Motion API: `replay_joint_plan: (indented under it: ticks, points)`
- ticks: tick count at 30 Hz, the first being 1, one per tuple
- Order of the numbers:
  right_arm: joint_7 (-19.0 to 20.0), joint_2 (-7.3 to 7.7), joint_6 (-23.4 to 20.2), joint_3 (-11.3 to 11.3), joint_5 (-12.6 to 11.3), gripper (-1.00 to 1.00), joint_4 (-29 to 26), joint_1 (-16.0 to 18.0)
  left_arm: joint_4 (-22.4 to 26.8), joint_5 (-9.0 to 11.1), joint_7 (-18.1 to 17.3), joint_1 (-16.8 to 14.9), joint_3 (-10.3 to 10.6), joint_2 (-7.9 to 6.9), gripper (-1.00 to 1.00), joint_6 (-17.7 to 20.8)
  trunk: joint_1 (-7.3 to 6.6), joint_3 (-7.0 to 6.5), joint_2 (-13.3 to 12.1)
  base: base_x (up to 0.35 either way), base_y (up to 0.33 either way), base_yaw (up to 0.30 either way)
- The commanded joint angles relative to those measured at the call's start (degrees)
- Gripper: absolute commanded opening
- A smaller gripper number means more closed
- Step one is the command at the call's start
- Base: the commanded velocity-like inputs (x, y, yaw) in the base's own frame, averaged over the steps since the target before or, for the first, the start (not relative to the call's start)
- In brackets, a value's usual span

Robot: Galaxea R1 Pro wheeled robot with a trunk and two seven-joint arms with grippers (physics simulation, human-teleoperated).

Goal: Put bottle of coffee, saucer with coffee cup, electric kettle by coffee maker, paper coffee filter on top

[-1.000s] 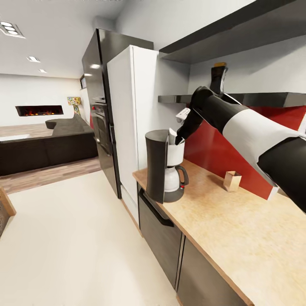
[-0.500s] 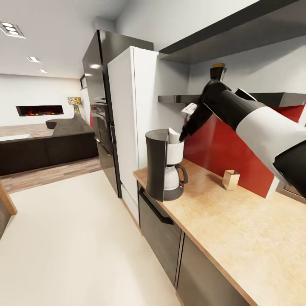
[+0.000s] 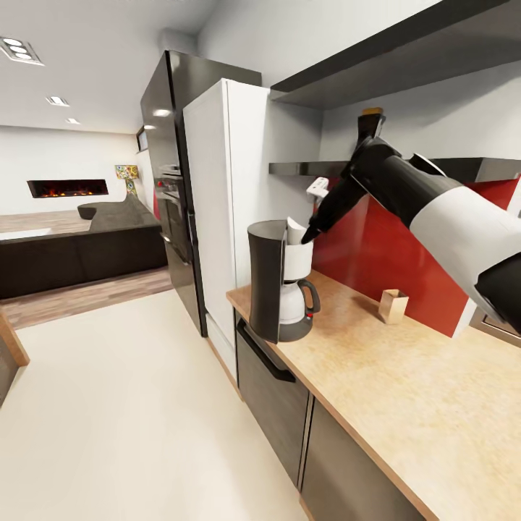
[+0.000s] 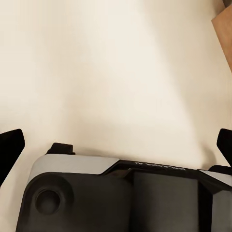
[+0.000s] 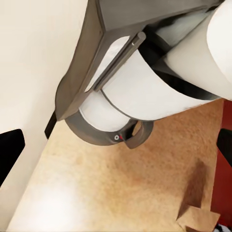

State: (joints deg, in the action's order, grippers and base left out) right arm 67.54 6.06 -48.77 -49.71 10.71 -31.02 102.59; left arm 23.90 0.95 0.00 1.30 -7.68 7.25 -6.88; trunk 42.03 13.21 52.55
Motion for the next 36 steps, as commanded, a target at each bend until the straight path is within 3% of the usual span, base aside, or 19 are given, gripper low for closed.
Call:
replay_joint_plan:
  ticks: [1,8,11,16,18,20,24,27,31,33,34,36]
  points:
    - [0.6,0.06,-0.2,-0.1,0.3,1.00,-0.4,0.0,0.1,0.1,0.0,0.0,-0.1,0.04,1.00,-0.1,0.01,0.07,0.0,0.000,0.000,0.000]
    - [3.1,0.16,0.0,-0.1,-1.7,1.00,-1.8,-0.6,0.1,0.1,0.0,0.0,-0.1,0.04,1.00,-0.1,0.01,0.07,0.0,0.000,0.000,0.000]
    - [5.3,0.70,-0.1,0.0,-2.6,1.00,-7.3,-2.4,0.1,0.1,0.0,0.0,-0.1,0.04,1.00,-0.1,0.01,0.07,0.0,0.000,0.000,0.000]
    - [6.1,1.36,-4.9,1.3,-3.1,1.00,-18.5,-6.4,0.1,0.1,0.0,0.0,-0.1,0.04,1.00,-0.1,0.01,0.07,0.0,0.000,0.000,0.000]
    - [6.2,1.23,-7.0,2.9,-3.7,1.00,-24.3,-10.3,0.2,0.1,0.0,0.0,-0.1,0.04,1.00,-0.1,0.01,0.07,0.0,0.000,0.000,0.000]
    - [6.1,0.99,-7.5,3.7,-4.3,1.00,-25.9,-12.7,0.2,0.1,0.0,0.0,-0.1,0.04,1.00,-0.1,0.01,0.07,0.0,0.000,0.000,0.000]
    - [5.7,-0.84,-8.0,4.7,-6.2,1.00,-27.8,-18.4,0.2,0.1,0.0,0.0,-0.2,0.04,1.00,-0.1,0.01,0.07,0.0,0.000,0.000,0.000]
    - [1.8,-4.84,-8.1,5.1,-7.2,1.00,-28.5,-24.2,0.2,0.1,0.0,0.0,-0.2,0.04,1.00,-0.1,0.01,0.07,0.0,0.000,0.000,0.000]
    - [-2.3,-8.90,-8.1,5.5,-7.4,1.00,-28.7,-28.5,0.2,0.1,-0.1,0.0,-0.2,0.04,1.00,-0.1,0.01,0.07,0.0,0.000,0.000,0.000]
    - [-3.7,-10.05,-8.1,5.6,-7.5,1.00,-28.7,-30.0,0.2,0.1,-0.1,0.0,-0.3,0.04,1.00,-0.1,0.01,0.07,0.0,0.000,0.000,0.000]
    - [-5.6,-11.40,-8.1,5.8,-7.6,1.00,-28.6,-33.0,0.1,0.1,-0.1,0.0,-0.3,0.02,1.00,-0.1,0.01,0.07,0.0,0.000,0.000,0.000]
    - [-6.3,-11.84,-8.0,5.9,-7.7,1.00,-28.6,-35.8,0.1,0.1,-0.1,0.0,-0.4,-0.01,1.00,-0.1,0.01,0.07,0.0,0.000,0.000,0.000]
